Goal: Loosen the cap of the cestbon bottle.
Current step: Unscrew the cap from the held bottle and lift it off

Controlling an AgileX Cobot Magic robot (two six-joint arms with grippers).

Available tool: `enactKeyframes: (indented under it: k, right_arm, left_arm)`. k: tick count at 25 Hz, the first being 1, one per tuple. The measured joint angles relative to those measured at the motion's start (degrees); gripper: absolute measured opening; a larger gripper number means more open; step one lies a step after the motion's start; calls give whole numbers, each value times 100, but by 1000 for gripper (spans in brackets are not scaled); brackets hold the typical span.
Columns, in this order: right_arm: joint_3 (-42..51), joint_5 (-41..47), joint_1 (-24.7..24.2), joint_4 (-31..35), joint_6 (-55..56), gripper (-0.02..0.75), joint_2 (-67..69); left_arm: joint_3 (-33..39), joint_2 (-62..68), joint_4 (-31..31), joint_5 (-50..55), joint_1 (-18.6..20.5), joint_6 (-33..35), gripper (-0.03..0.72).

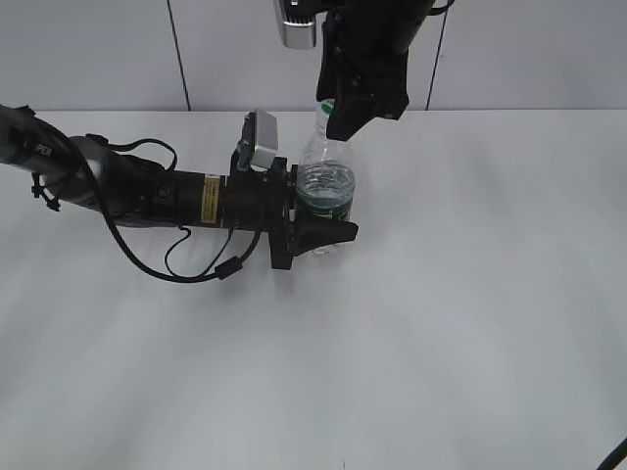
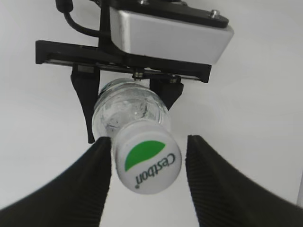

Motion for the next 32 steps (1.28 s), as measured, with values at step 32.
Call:
enactKeyframes:
  k: [32]
  right_arm:
    - [-71,0,0,253,3672,524,-262]
  left_arm:
    - [0,282,65,-45,5,0,410]
